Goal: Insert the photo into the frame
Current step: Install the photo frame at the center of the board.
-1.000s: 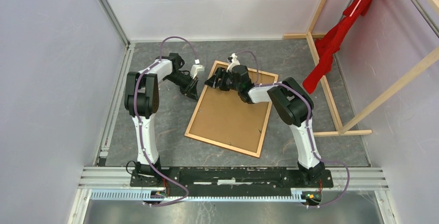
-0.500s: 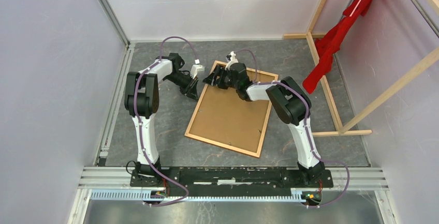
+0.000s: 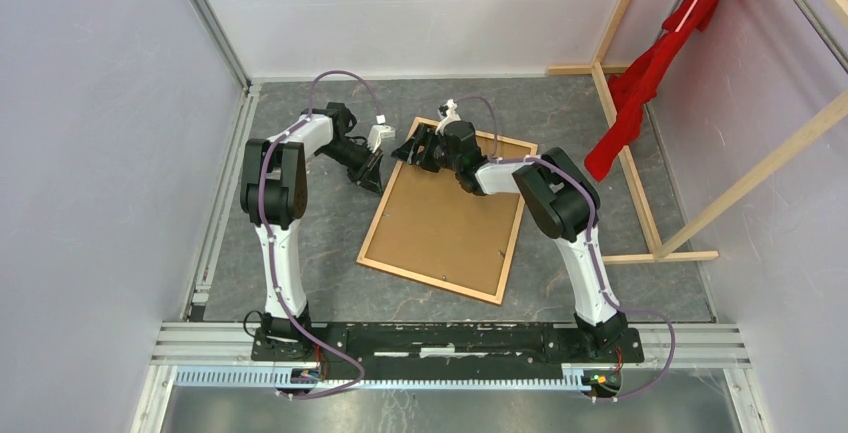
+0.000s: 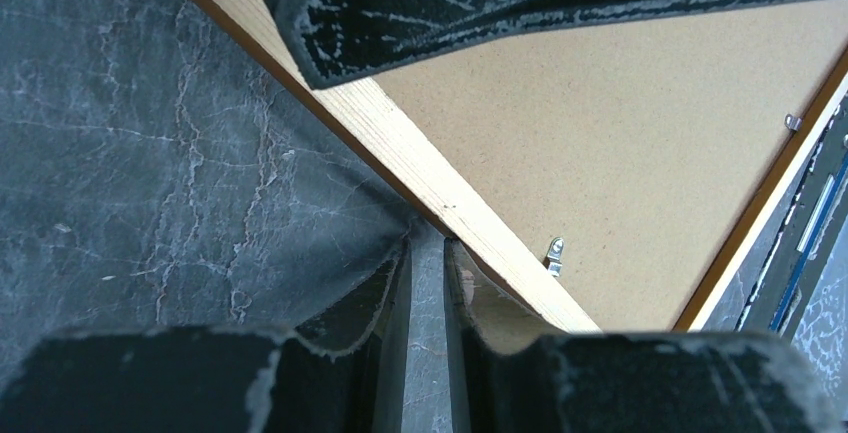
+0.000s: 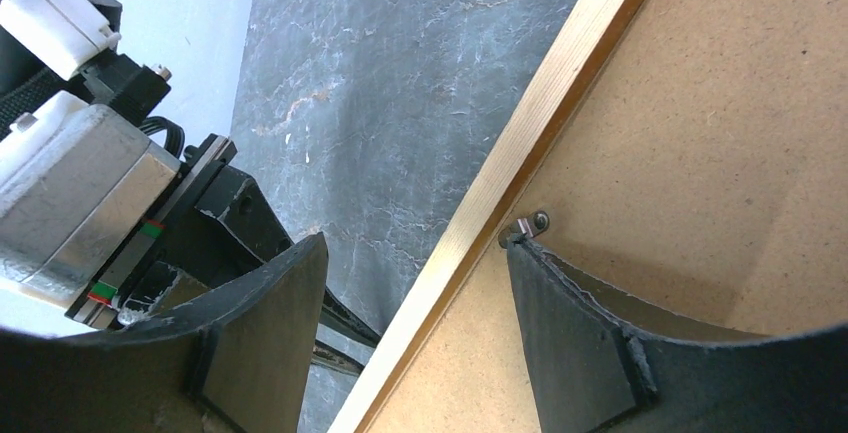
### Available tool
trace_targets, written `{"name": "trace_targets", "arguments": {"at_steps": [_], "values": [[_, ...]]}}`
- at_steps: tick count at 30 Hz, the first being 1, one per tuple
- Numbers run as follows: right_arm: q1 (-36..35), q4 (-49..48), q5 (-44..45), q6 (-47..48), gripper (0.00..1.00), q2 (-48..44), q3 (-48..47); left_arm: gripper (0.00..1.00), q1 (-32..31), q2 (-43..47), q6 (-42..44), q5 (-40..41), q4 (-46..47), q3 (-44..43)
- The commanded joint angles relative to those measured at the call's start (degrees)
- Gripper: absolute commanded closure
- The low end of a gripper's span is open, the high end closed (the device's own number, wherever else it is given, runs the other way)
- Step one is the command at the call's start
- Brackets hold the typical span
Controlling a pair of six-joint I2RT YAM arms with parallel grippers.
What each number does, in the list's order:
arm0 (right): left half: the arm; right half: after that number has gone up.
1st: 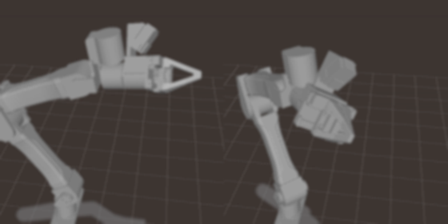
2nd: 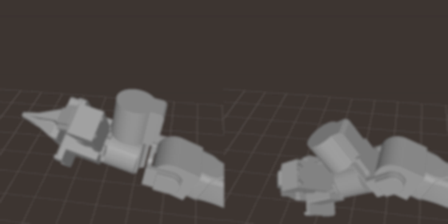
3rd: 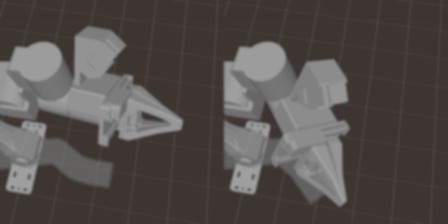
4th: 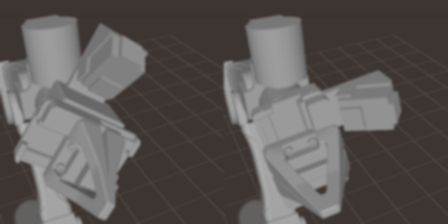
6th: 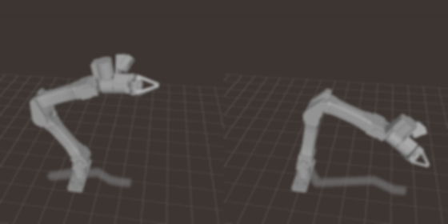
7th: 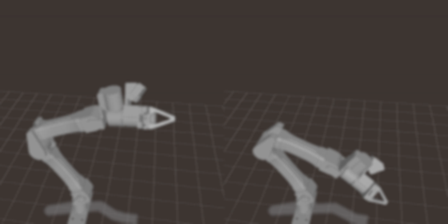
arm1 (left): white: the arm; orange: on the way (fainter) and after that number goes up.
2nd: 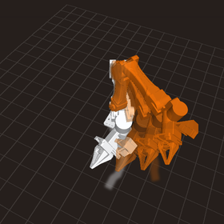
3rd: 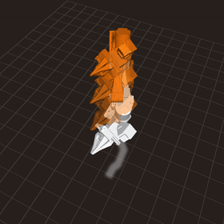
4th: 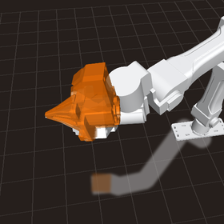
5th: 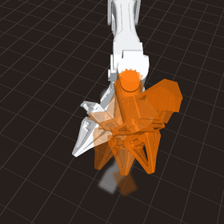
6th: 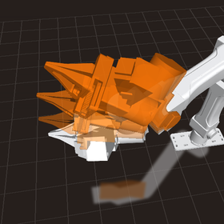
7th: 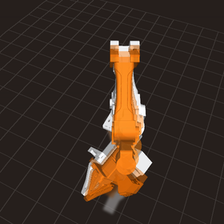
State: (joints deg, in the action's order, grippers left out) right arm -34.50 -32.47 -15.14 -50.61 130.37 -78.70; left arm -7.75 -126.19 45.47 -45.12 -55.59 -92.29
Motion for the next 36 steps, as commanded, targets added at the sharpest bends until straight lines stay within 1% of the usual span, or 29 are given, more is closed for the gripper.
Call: {"name": "trace_targets", "arguments": {"at_steps": [1, 10, 14, 17, 20, 22, 28, 34, 36], "values": [[-0.6, 0.5, 2.6, -2.3, 0.26, 3.0, -0.8, 0.75, -1.2, 0.0, 3.9, -0.4, -0.8, 1.0], [-1.2, -2.2, 5.8, -6.6, 0.26, 2.7, 1.4, 0.75, -1.7, 0.2, 4.2, -0.2, -0.8, 1.4], [-1.3, -2.1, 7.0, -6.5, 0.26, 2.5, 2.0, 0.75, -1.7, 0.2, 4.3, -0.3, -0.8, 1.7], [-1.4, -2.6, 6.1, -6.4, 0.26, 2.7, 1.3, 0.75, -1.7, 0.3, 4.3, -0.2, -0.8, 1.6], [-0.8, -2.8, 5.0, -4.6, 0.24, 0.4, 1.8, 0.75, -1.6, 0.7, 4.3, 0.1, -1.0, 1.6], [0.5, -2.6, 4.5, -2.3, 0.23, -2.9, 3.0, 0.75, -1.4, 0.9, 4.7, 0.0, -1.5, 1.4], [6.2, 4.0, 7.4, 6.4, 0.21, -12.0, 7.6, 0.75, -0.2, 1.4, 4.5, -0.7, -2.9, -1.2], [10.3, 10.8, 10.0, 11.8, 0.25, -11.9, 5.9, 0.64, -0.1, 1.5, 3.2, -2.2, -3.0, -2.2], [11.0, 12.6, 10.5, 12.9, 0.27, -11.2, 4.9, 0.57, -0.5, 1.0, 3.1, -2.4, -3.0, -2.0]]}}
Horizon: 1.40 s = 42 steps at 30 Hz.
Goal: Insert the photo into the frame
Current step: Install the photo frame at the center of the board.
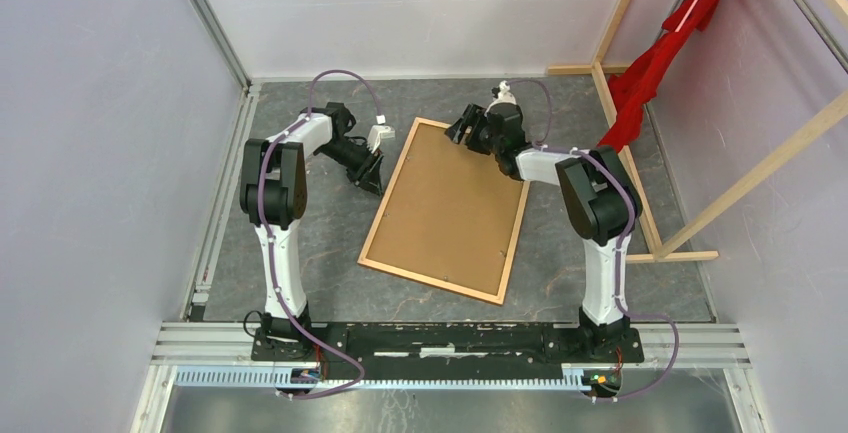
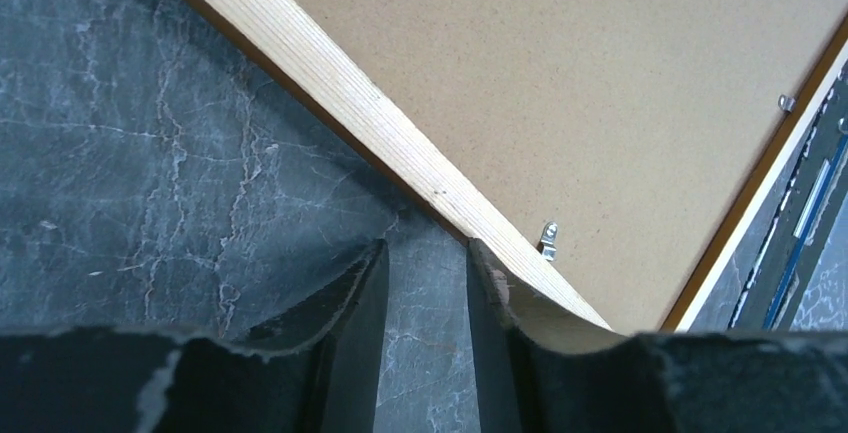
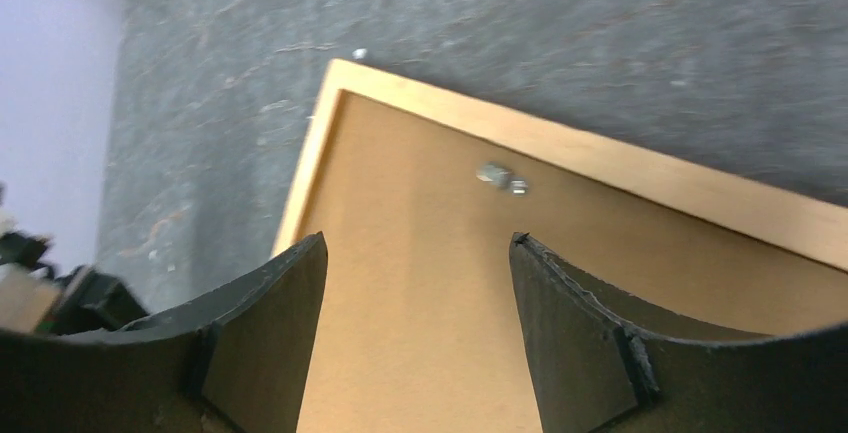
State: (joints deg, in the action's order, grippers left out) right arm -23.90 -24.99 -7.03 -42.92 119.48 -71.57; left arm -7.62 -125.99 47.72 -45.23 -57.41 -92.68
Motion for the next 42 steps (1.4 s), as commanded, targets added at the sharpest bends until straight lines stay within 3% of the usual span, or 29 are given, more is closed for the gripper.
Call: {"name": "trace_targets", "arguments": {"at_steps": [1, 12, 19, 42], "values": [[0.5, 5.6, 2.6, 5.6, 0.28, -0.1, -2.6, 0.56, -0.8, 0.8, 0.9, -2.4, -1.2, -1.4], [0.6, 4.4, -0.1, 4.4, 0.32, 3.4, -5.4, 0.51, -1.3, 0.4, 0.4, -1.8, -0.9, -2.4], [0.6, 4.9, -0.3, 3.3, 0.34, 6.5, -8.4, 0.58, -2.5, 0.5, -3.2, 3.8, 5.7, 1.5], [1.5, 6.2, 3.2, 1.8, 0.37, 9.1, -11.1, 0.65, -2.5, 0.8, -1.8, 4.7, 5.9, 3.3]]}}
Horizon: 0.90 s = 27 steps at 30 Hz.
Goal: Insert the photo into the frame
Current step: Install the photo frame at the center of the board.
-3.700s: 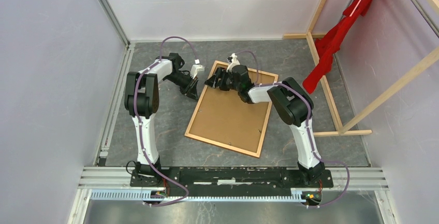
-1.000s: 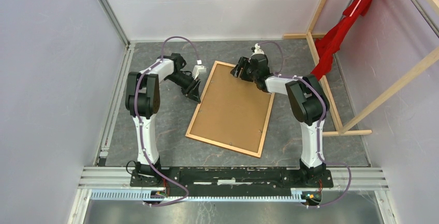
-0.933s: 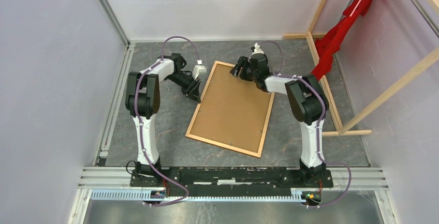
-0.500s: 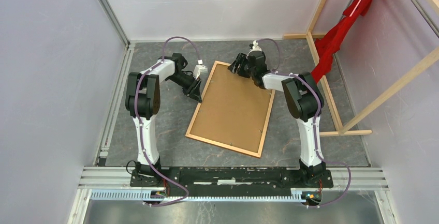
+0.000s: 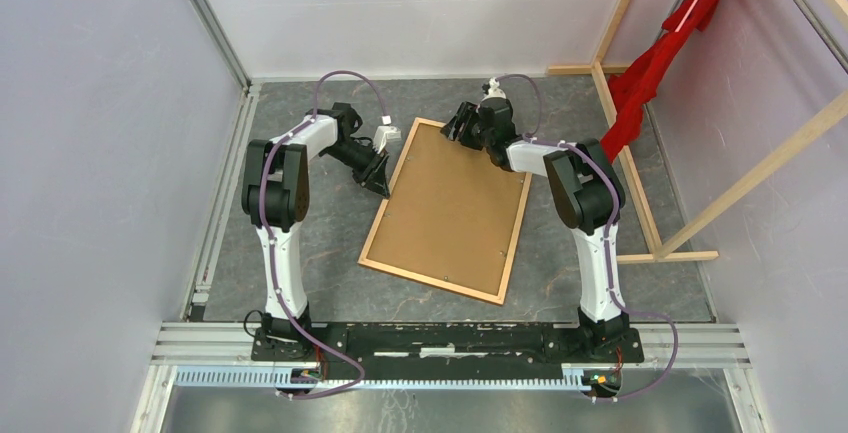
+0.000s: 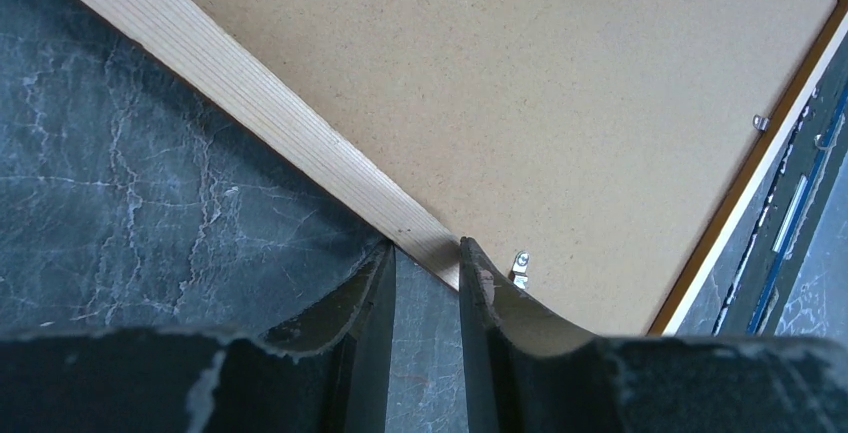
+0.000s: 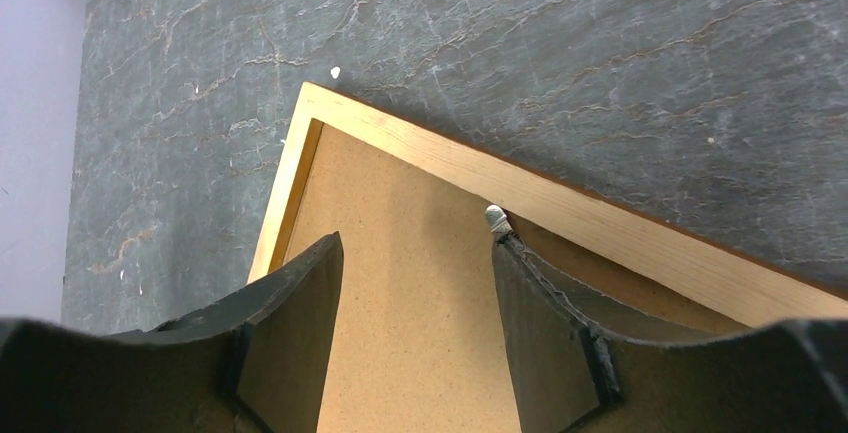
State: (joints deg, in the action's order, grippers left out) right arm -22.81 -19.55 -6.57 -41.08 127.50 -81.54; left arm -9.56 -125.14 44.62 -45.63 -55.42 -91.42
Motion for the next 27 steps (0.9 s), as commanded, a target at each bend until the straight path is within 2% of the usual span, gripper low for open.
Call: {"name": "trace_targets", "arguments": {"at_steps": [1, 14, 19, 23, 24, 25, 27], "values": [[0.5, 0.9, 3.2, -0.2, 0.37, 1.0, -0.9, 0.65, -0.5, 0.0, 1.3, 5.1, 4.0, 2.1], [-0.7, -3.7, 4.2, -5.0, 0.37, 0.3, -0.2, 0.64, -0.5, 0.6, 2.1, 4.9, 3.0, 2.4], [-0.7, -3.8, 2.6, 2.1, 0.31, -10.2, 5.3, 0.59, -0.1, 1.7, 3.0, 5.2, -0.6, -0.9], [-3.4, 2.9, 1.1, 10.8, 0.25, -19.2, 9.0, 0.49, 1.1, 4.6, 3.3, 5.6, -2.6, -2.6], [-5.3, 5.7, 1.6, 13.2, 0.23, -21.1, 9.8, 0.46, 1.7, 5.6, 3.3, 5.6, -3.5, -2.9], [-7.8, 8.5, 2.3, 16.2, 0.21, -22.7, 10.6, 0.37, 2.4, 6.4, 3.2, 5.6, -4.1, -3.2], [-13.4, 14.4, 4.4, 20.6, 0.17, -24.6, 11.9, 0.03, 4.4, 8.1, 2.8, 5.4, -4.8, -3.4]]}}
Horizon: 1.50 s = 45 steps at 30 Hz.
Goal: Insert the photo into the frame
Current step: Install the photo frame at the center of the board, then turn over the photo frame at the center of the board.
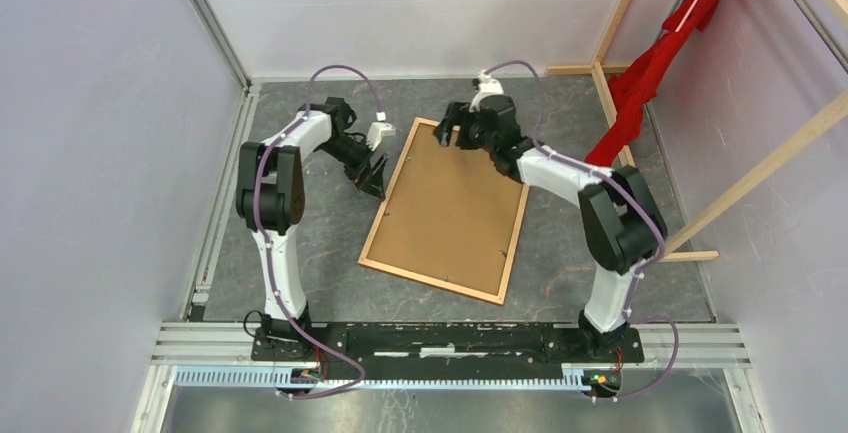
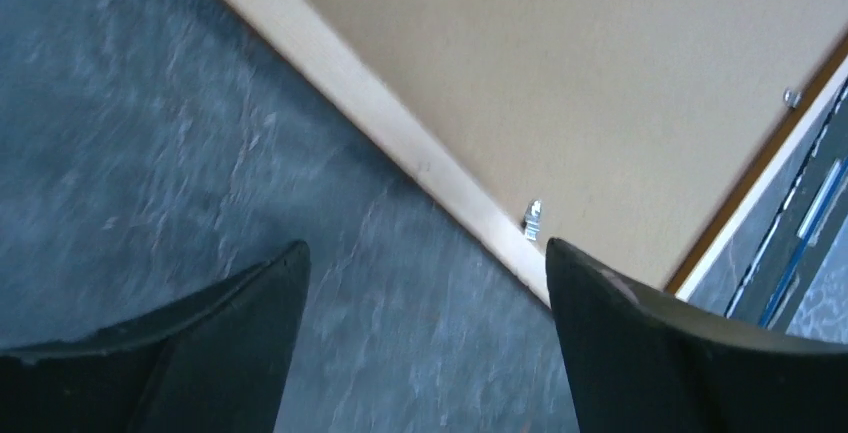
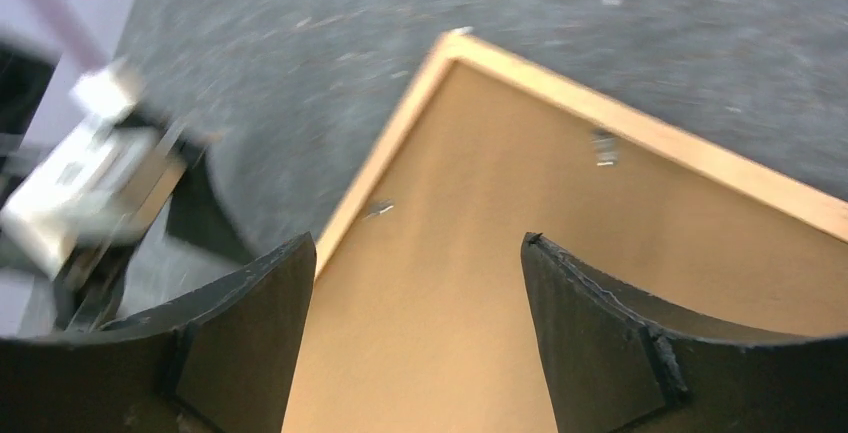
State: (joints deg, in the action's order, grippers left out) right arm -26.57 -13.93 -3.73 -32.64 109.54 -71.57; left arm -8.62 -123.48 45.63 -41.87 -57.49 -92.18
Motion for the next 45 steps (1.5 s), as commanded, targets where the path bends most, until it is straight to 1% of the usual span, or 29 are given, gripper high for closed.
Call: {"name": "trace_targets", "arguments": {"at_steps": [1, 3, 6, 7, 10, 13, 17, 21, 27, 35, 37, 41, 45], "values": [[-12.1, 11.1, 2.7, 13.4, 0.17, -7.3, 2.7, 0.01, 4.6, 7.5, 1.8, 1.4, -2.9, -2.6], [-17.1, 13.2, 5.1, 13.2, 0.16, -8.7, 4.6, 0.00, 7.2, 9.3, 1.6, 0.9, -2.9, -2.1], [-21.9, 14.5, 10.1, 9.4, 0.16, -8.8, 5.2, 0.00, 11.5, 11.8, 1.1, 1.0, -3.0, -0.7], [-23.4, 17.2, 12.9, 7.6, 0.16, -7.2, 2.8, 0.00, 13.2, 12.9, 0.8, 0.7, -3.0, 0.1], [-25.7, 21.1, 18.8, 5.0, 0.15, -2.9, -3.7, 0.00, 16.4, 15.2, -0.2, -1.0, -3.1, 1.7], [-27.4, 26.1, 24.3, 3.7, 0.15, 3.3, -13.2, 0.00, 19.9, 17.3, 0.4, -1.0, -3.4, 3.8], [-28.4, 33.0, 29.0, 2.8, 0.15, 12.1, -25.9, 0.00, 21.9, 19.3, 0.7, 1.3, -3.1, 6.8], [-29.0, 37.3, 33.1, 1.9, 0.17, 18.6, -33.6, 0.00, 22.8, 20.5, 2.0, 1.9, -3.1, 9.4], [-29.3, 40.0, 35.4, 2.2, 0.22, 24.0, -40.4, 0.00, 23.8, 20.7, 3.4, 1.0, -4.3, 10.3], [-29.4, 40.5, 36.5, 3.5, 0.30, 27.0, -42.8, 0.00, 24.5, 20.7, 4.5, 0.8, -4.9, 10.2], [-29.4, 40.5, 36.3, 3.7, 0.34, 27.4, -42.7, 0.00, 24.5, 20.6, 4.8, 0.7, -5.1, 10.0], [-29.4, 40.2, 35.2, 4.2, 0.45, 28.2, -42.7, 0.00, 24.6, 20.5, 4.6, 0.8, -5.6, 9.5], [-29.4, 40.3, 33.9, 4.8, 0.48, 28.8, -42.7, 0.00, 24.7, 20.3, 4.3, 1.0, -6.9, 8.6]]}}
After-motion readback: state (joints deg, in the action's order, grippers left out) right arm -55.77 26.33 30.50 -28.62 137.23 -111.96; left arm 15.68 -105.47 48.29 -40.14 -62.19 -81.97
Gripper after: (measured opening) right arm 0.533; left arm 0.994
